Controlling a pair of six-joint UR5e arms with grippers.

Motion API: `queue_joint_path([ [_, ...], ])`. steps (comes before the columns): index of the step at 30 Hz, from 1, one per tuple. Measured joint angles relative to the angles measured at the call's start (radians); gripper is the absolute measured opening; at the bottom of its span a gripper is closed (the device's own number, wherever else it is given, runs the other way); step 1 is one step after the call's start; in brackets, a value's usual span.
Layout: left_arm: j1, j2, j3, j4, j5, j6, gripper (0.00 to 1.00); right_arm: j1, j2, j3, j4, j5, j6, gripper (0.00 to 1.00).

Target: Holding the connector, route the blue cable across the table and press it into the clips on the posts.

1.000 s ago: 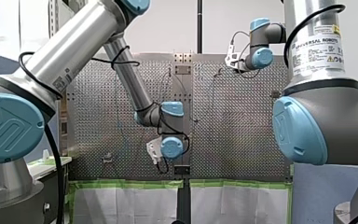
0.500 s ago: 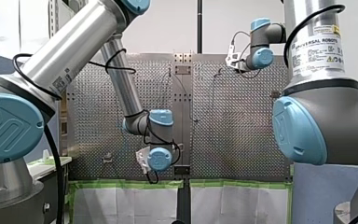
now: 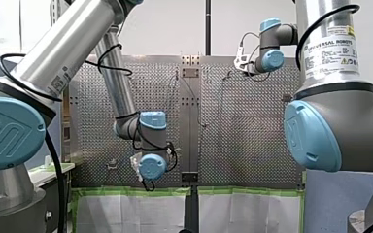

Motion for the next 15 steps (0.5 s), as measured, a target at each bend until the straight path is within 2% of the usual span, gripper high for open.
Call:
queue_joint_path([
  [15, 0.000, 0.003, -0.016, -0.002, -0.001, 0.002, 1.00, 0.001, 0.000, 0.001, 0.000, 0.000, 0.000, 0.00],
])
